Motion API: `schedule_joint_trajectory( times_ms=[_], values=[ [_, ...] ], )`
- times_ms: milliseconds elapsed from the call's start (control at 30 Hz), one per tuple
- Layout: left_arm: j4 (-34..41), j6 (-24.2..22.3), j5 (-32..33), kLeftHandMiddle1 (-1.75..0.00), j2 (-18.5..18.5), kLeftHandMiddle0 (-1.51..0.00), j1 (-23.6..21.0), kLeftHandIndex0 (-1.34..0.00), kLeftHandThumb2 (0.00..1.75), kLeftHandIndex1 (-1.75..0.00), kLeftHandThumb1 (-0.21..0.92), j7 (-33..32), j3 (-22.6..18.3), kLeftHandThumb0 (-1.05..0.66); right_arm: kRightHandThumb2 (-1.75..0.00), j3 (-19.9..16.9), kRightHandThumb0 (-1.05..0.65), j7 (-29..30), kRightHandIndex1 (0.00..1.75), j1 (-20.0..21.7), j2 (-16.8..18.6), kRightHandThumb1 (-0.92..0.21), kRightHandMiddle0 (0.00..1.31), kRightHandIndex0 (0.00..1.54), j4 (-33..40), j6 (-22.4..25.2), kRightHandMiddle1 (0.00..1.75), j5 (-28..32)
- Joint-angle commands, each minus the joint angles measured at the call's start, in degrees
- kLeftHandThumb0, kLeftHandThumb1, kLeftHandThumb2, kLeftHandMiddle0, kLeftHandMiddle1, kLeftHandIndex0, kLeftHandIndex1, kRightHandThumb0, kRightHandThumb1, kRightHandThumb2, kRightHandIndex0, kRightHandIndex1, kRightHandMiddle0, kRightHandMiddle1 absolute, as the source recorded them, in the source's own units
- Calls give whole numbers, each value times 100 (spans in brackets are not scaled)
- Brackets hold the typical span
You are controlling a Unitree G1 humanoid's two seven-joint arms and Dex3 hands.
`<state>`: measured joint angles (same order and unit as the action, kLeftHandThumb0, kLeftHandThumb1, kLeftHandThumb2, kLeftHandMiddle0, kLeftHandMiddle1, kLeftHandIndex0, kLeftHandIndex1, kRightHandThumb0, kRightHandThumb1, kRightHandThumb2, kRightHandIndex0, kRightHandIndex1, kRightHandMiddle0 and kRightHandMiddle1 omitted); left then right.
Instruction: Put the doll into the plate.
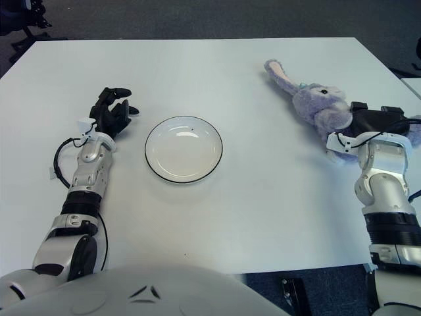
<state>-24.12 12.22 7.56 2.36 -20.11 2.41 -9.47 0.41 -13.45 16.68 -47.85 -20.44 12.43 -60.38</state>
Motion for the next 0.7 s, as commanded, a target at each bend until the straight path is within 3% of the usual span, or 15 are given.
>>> schedule_joint_trajectory(
  times_ms=[0, 300, 433, 667],
  values=[
    [-67, -170, 8, -152, -29, -57, 209, -40, 63, -137, 71, -38, 0, -1, -67, 214, -103, -91, 3, -85, 118, -92, 23, 39, -288, -143, 4, 391],
    [-32, -207, 14, -152, -35, -57, 218, -40, 63, -137, 71, -38, -5, -1, -66, 251, -101, 165, 3, -56, 114, -92, 38, 52, -352, -88, 8, 934],
    [-45, -215, 25, -152, -32, -57, 200, -40, 63, -137, 71, -37, -15, -1, -64, 163, -95, 695, 5, -67, 272, -92, 49, 59, -351, 108, 13, 1074],
    [-43, -218, 24, -152, -40, -57, 198, -40, 63, -137, 71, -53, -16, -1, -65, 148, -84, 1507, 4, -81, 419, -92, 54, 62, -451, 226, 14, 1258]
  ],
)
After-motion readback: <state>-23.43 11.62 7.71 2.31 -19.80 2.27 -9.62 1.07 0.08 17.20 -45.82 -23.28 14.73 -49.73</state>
